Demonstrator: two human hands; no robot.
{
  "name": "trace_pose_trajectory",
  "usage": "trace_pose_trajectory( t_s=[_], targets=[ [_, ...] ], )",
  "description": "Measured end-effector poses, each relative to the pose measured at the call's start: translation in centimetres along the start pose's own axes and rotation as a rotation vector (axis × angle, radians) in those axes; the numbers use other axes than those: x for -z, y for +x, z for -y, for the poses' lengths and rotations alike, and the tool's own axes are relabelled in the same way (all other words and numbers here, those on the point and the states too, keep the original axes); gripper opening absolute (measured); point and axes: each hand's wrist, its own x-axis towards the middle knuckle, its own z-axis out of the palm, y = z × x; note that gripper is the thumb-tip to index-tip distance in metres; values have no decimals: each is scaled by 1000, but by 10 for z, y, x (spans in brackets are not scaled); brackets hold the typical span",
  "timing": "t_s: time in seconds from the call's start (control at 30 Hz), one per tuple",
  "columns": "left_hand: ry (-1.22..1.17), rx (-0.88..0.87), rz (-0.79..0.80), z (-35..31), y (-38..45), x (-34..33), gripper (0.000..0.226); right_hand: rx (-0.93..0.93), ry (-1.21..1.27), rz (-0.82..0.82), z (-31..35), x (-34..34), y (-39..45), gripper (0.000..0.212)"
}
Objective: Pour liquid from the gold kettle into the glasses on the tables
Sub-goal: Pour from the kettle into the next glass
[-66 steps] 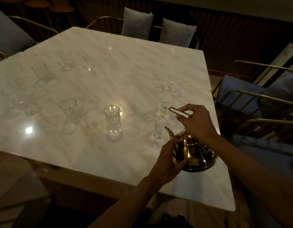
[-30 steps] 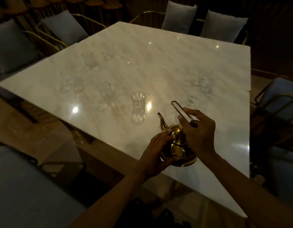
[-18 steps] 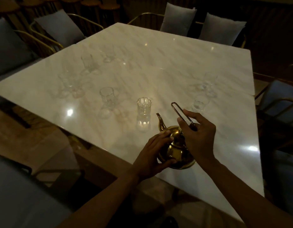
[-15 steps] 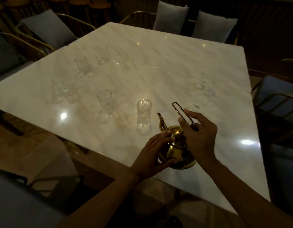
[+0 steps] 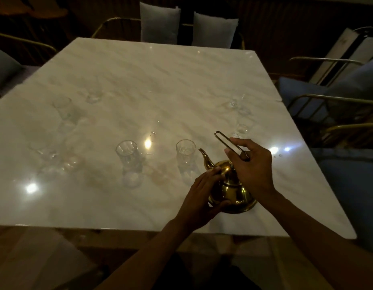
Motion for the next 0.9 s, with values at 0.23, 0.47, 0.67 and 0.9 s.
trace_pose_trajectory(
  t_s=[0.23,0.47,0.67,0.9],
  targets=[
    [-57,-3,-12,0,1,13,66,-2,-64,21,12,-5,6,28],
    [-93,30,-41,5,9,13,67,17,-71,76,15,-10,21,27],
    [-110,82,-51,9,18,10,67,15,-86,114,15,-13,35,24],
    [-157,147,-73,7,25,11,64,13,-131,157,18,-22,51,20]
  ],
)
